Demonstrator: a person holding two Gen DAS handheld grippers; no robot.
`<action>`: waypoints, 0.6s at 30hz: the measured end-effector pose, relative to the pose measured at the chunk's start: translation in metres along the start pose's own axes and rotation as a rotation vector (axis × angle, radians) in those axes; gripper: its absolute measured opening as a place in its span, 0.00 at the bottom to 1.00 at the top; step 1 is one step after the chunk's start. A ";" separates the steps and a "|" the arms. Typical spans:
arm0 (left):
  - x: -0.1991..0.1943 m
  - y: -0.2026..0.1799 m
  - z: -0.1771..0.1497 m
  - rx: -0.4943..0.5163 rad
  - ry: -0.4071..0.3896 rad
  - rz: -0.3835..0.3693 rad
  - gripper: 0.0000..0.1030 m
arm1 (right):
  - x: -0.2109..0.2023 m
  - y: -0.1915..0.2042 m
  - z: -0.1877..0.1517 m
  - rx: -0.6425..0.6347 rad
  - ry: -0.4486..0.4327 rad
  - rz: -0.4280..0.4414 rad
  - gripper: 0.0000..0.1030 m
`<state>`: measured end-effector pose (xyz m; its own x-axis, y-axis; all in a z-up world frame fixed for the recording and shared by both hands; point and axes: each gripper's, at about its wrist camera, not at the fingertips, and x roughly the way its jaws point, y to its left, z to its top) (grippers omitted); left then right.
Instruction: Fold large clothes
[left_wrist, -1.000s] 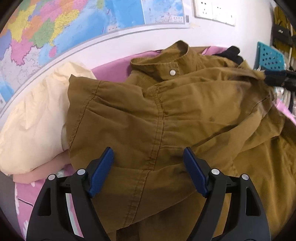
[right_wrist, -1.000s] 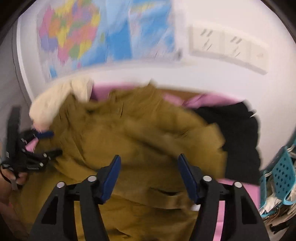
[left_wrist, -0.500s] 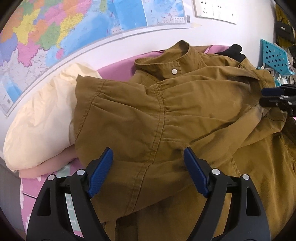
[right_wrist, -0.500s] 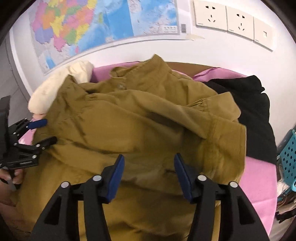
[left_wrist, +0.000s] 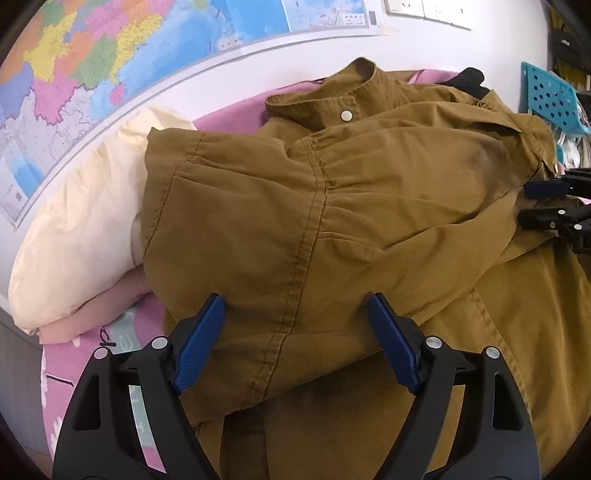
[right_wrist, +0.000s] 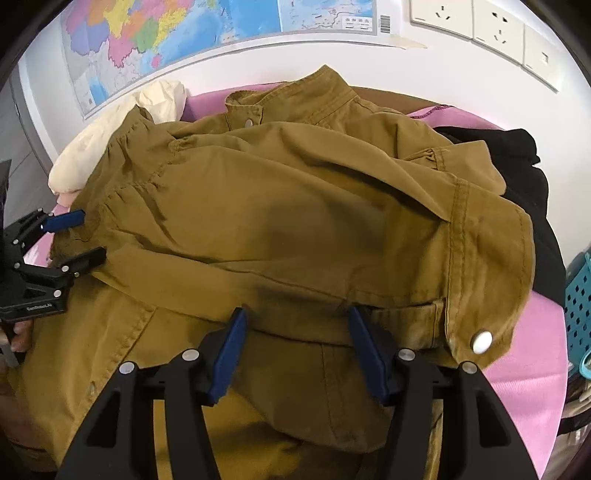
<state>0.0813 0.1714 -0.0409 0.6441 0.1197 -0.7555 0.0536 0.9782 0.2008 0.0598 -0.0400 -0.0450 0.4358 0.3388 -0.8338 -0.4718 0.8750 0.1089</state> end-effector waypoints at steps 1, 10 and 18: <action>-0.003 0.002 0.000 -0.008 -0.002 -0.006 0.77 | -0.005 0.000 -0.001 0.006 -0.008 0.004 0.56; -0.041 0.008 -0.011 -0.037 -0.046 -0.005 0.85 | -0.050 0.001 -0.017 0.070 -0.083 0.089 0.63; -0.067 0.011 -0.026 -0.076 -0.063 -0.023 0.87 | -0.068 0.016 -0.037 0.071 -0.105 0.128 0.69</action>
<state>0.0185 0.1786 -0.0041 0.6902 0.0882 -0.7182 0.0129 0.9909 0.1341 -0.0062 -0.0618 -0.0064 0.4552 0.4797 -0.7501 -0.4745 0.8436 0.2515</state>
